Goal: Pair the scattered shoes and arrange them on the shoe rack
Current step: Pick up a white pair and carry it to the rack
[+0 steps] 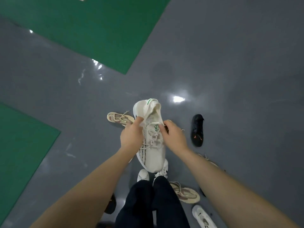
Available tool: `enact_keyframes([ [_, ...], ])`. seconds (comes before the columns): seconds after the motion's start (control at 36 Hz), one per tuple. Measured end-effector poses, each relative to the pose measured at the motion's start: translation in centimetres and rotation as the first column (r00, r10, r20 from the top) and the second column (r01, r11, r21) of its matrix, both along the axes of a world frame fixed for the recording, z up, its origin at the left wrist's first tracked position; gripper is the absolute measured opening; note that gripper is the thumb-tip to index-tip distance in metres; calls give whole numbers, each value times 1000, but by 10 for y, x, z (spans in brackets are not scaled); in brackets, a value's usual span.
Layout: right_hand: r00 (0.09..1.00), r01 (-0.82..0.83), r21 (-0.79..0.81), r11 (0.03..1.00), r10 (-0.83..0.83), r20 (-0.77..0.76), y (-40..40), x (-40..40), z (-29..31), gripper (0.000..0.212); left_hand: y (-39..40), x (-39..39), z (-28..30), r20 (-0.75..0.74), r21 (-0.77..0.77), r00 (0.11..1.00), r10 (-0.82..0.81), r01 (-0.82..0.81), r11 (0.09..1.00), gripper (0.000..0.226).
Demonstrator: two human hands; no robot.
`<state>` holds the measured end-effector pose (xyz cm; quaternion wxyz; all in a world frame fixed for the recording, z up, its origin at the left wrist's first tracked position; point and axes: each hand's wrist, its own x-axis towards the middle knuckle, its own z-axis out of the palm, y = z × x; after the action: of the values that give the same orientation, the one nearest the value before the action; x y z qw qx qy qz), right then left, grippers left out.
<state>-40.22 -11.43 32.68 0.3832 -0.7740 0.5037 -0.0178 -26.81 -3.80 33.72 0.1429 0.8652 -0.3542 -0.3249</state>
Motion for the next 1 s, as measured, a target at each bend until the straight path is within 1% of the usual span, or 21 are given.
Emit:
enact_keyframes([
  [0.03,999,32,26,999,-32,20,-6,-2,-11,28,-6,2,-11,0,7,1000,-3,3,1000,36],
  [0.08,988,143,97,985,-148,46,-18,-7,-35,26,-18,4,-33,15,29,1000,-17,17,999,36],
  [0.14,967,248,148,957,-254,25,-30,-15,-59,21,-27,7,-53,39,53,999,-35,33,998,36],
  [0.19,953,302,136,943,-297,-59,-45,-27,-95,18,-40,6,-82,52,78,997,-57,53,996,36],
  [0.25,936,340,119,933,-323,-143,-61,-39,-133,20,-52,4,-111,55,106,996,-73,67,992,37],
  [0.31,923,359,135,924,-329,-202,-73,-48,-169,21,-65,2,-141,51,125,996,-68,62,990,37],
  [0.42,929,326,191,926,-278,-243,-95,-64,-243,18,-90,-7,-206,48,148,997,-59,51,988,38],
  [0.47,927,334,218,917,-279,-250,-102,-70,-268,17,-99,-9,-230,57,151,996,-66,56,987,39],
  [0.5,925,336,225,915,-275,-261,-106,-74,-289,17,-105,-12,-251,60,152,996,-62,52,987,39],
  [0.61,926,294,221,930,-220,-307,-119,-75,-342,20,-118,-15,-299,62,150,997,-37,27,988,39],
  [0.69,931,242,213,946,-165,-325,-129,-63,-384,32,-126,-16,-338,63,145,998,-32,22,989,38],
  [0.78,930,144,166,975,-76,-359,-135,-47,-424,51,-131,-16,-376,71,141,997,-30,19,990,37],
  [0.83,915,93,127,988,-34,-402,-140,-36,-447,62,-132,-14,-396,85,140,996,-28,16,990,37],
  [0.89,899,69,88,994,-23,-438,-146,-26,-468,66,-133,-11,-414,96,131,995,-31,18,991,37],
  [0.94,880,49,68,996,-10,-474,-152,-19,-483,62,-135,-8,-426,100,127,994,-32,19,992,38],
  [1.0,861,-12,36,999,28,-508,-156,-16,-493,40,-136,-5,-434,111,124,993,-33,19,992,38],
])
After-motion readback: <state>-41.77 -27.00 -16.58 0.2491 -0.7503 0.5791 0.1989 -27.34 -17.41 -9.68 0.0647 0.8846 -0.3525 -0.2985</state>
